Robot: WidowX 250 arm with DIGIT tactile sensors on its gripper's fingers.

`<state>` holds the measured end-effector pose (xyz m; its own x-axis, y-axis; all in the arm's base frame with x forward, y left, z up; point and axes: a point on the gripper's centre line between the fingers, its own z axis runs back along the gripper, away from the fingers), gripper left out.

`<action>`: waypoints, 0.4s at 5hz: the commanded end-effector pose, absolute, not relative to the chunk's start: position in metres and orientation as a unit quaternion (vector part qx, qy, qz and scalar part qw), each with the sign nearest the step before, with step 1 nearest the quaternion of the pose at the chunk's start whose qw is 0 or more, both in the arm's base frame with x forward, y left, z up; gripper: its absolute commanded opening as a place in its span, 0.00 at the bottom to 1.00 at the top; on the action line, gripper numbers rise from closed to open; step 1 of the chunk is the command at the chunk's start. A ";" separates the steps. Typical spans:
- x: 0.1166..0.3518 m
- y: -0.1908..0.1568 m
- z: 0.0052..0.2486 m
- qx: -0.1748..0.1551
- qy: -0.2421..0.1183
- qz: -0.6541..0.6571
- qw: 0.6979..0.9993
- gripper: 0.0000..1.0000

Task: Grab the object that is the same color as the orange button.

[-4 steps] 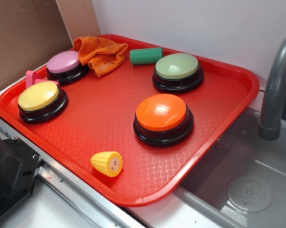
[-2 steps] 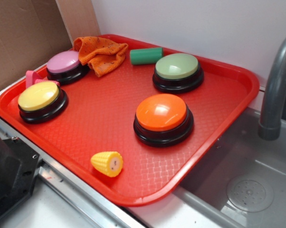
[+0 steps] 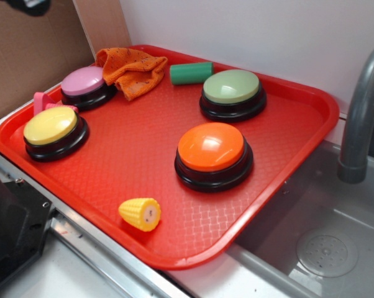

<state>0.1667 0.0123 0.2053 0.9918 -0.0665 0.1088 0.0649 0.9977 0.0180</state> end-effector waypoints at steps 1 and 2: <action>0.233 0.068 0.166 0.096 -0.120 -0.021 0.988 1.00; 0.253 0.088 0.148 0.119 -0.157 0.009 0.980 1.00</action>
<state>0.2484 0.0811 0.1333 0.9629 -0.0219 0.2688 -0.0396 0.9744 0.2213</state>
